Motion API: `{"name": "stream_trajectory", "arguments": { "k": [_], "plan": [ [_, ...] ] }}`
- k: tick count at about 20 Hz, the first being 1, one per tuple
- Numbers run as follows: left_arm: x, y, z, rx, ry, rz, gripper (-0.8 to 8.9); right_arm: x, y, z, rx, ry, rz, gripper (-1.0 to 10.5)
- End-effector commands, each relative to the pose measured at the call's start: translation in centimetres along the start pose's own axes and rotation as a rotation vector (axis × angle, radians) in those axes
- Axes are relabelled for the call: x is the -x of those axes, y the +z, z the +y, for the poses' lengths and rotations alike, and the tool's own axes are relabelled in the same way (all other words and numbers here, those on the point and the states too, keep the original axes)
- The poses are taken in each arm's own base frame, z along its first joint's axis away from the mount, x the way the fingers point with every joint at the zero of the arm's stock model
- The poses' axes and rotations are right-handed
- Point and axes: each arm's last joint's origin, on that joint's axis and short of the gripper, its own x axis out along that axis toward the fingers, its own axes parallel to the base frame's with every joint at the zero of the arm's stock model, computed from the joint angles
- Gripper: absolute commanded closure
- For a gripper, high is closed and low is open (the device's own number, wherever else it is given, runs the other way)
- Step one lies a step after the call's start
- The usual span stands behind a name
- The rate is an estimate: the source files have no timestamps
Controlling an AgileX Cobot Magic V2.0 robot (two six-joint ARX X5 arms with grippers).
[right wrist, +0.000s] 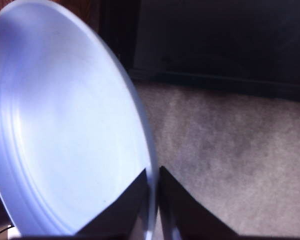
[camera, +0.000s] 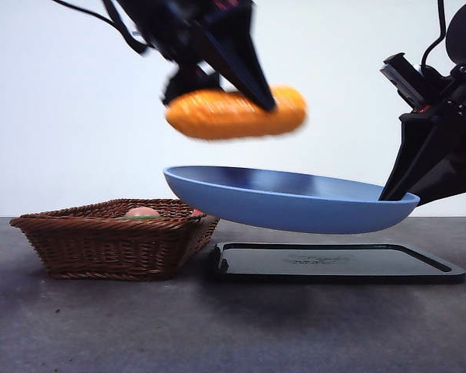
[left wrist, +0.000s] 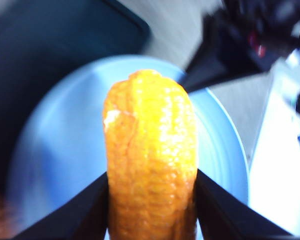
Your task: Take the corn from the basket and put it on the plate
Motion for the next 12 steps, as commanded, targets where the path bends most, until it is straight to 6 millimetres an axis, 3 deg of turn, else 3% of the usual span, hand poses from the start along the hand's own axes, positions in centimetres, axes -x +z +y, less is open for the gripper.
{"name": "stream_trajectory", "arguments": {
  "k": [1,5,7,12],
  "plan": [
    [-2.7,0.4,-0.4,-0.069,-0.013,0.05,6.49,0.0,0.5,0.2,-0.001,0.015,-0.002,9.5],
    [-5.8,-0.1,-0.4,-0.096,0.005,0.136,6.45,0.0,0.4,0.1,0.005,0.011,0.005,9.5],
    [-6.4,-0.2,-0.4,-0.097,-0.001,0.15,6.36,0.0,0.4,0.1,0.008,0.011,0.005,9.5],
    [-6.4,-0.2,-0.5,-0.09,-0.003,0.153,4.99,0.0,0.4,0.1,0.016,0.01,0.007,9.5]
  ]
}}
